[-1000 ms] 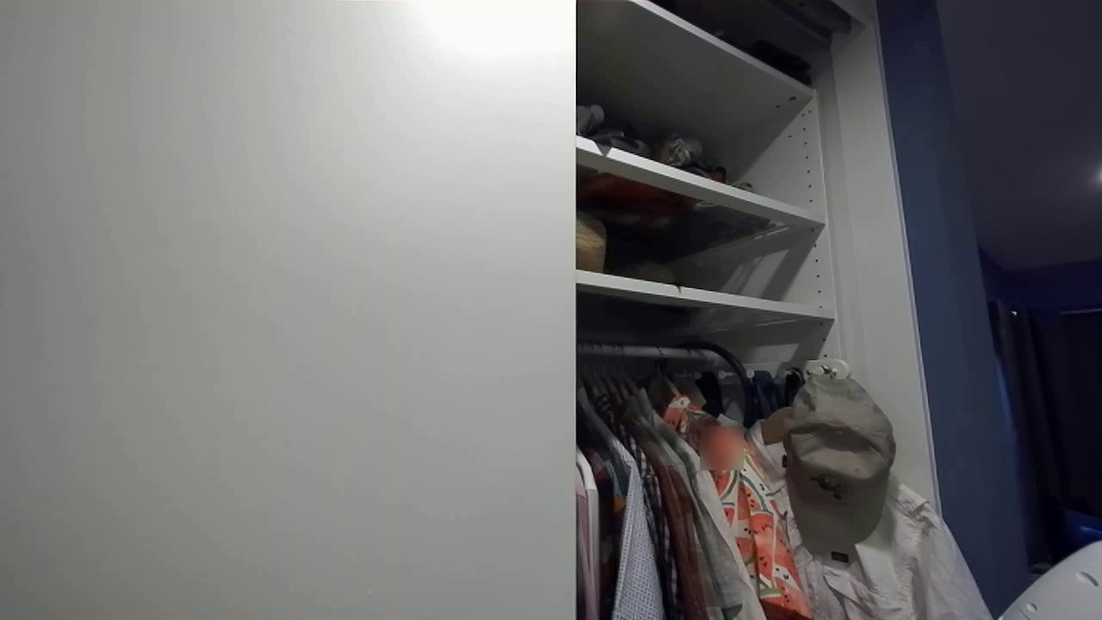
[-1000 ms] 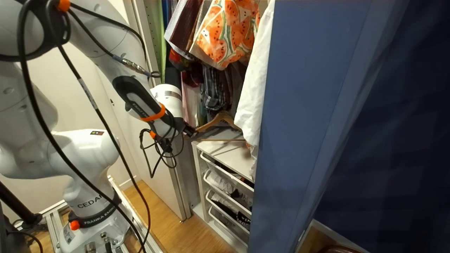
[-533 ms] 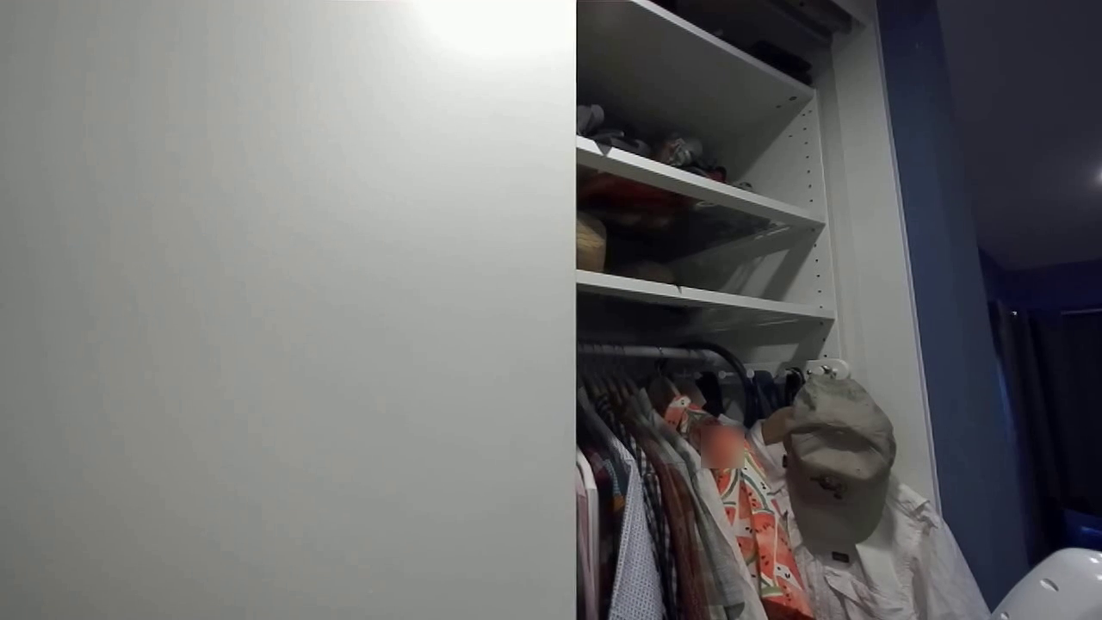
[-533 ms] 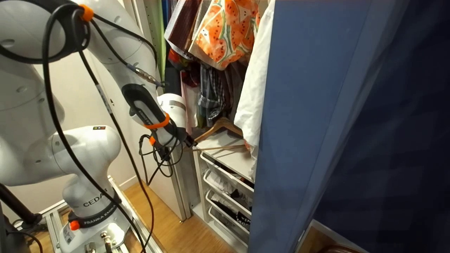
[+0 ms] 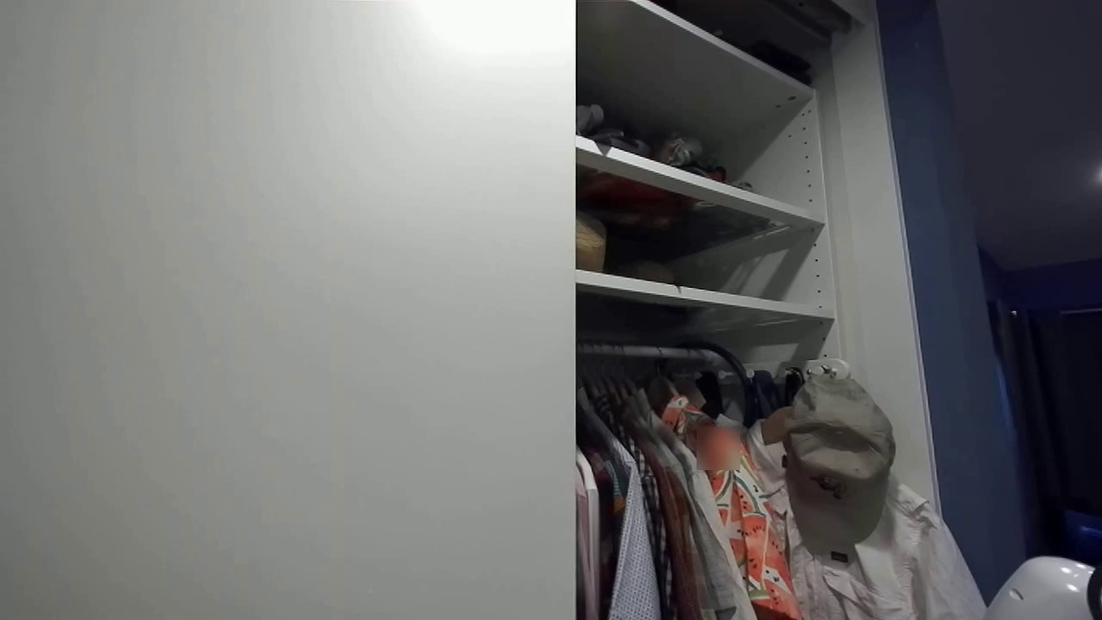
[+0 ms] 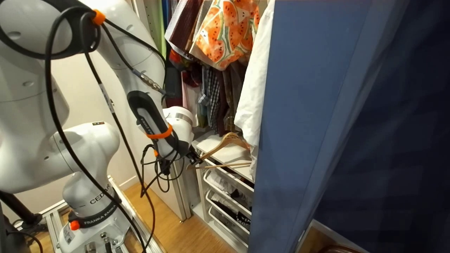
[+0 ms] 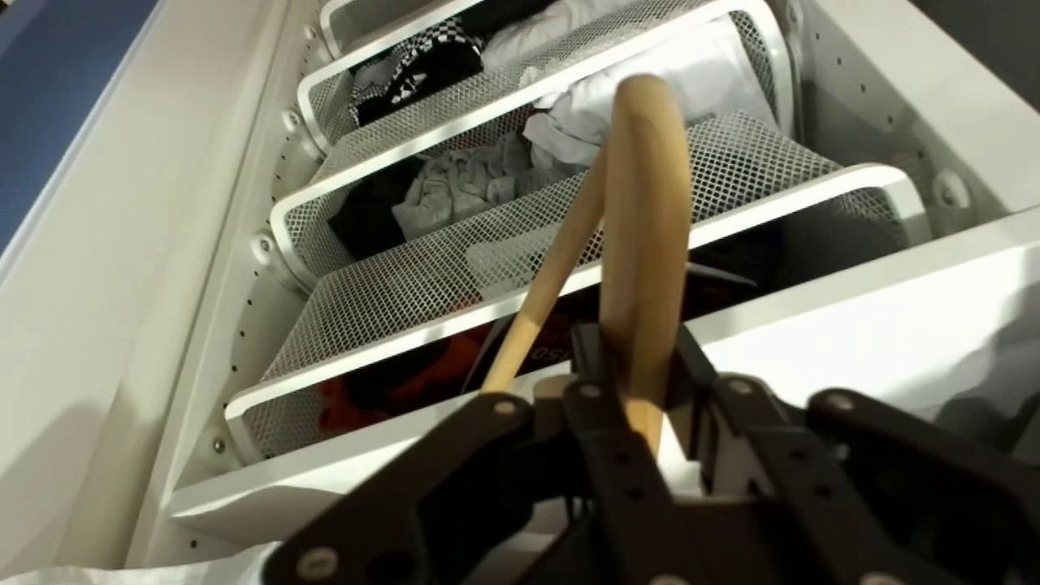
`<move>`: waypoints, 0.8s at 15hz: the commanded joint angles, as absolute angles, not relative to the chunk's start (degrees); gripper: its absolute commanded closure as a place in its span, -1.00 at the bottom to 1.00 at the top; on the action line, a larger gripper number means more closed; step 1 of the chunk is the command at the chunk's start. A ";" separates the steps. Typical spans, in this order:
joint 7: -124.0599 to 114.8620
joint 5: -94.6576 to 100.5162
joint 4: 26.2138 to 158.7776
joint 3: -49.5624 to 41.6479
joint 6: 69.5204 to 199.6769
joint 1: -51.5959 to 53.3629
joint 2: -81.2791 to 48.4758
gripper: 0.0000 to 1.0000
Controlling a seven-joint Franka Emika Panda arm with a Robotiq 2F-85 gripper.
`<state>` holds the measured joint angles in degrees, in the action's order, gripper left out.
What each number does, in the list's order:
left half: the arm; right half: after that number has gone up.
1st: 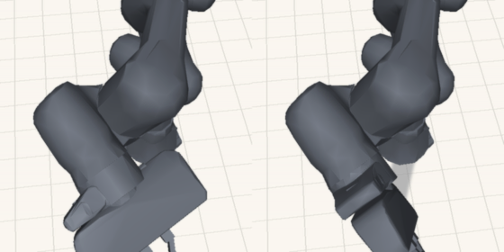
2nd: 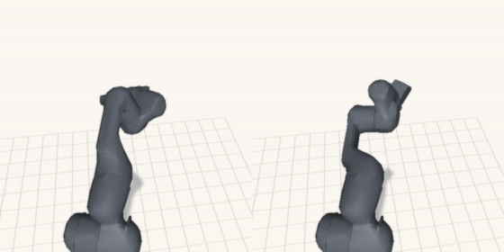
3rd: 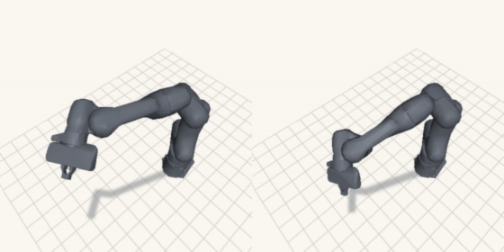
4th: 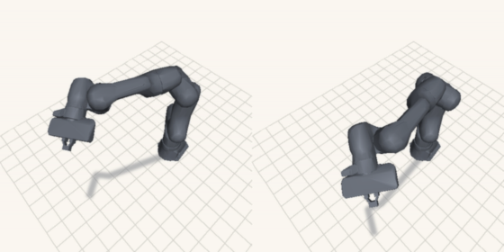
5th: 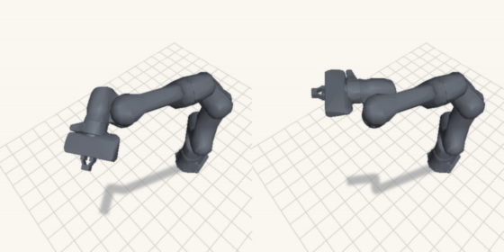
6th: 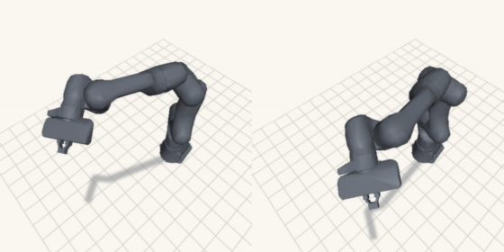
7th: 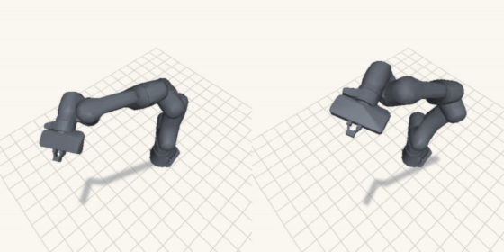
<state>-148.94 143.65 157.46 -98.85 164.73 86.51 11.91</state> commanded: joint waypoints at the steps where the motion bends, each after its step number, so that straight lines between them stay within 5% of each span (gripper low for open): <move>1: -144.66 143.65 156.98 -103.53 157.90 90.18 19.29 0.89; 12: -130.23 143.41 149.11 -100.89 143.68 92.30 43.37 0.89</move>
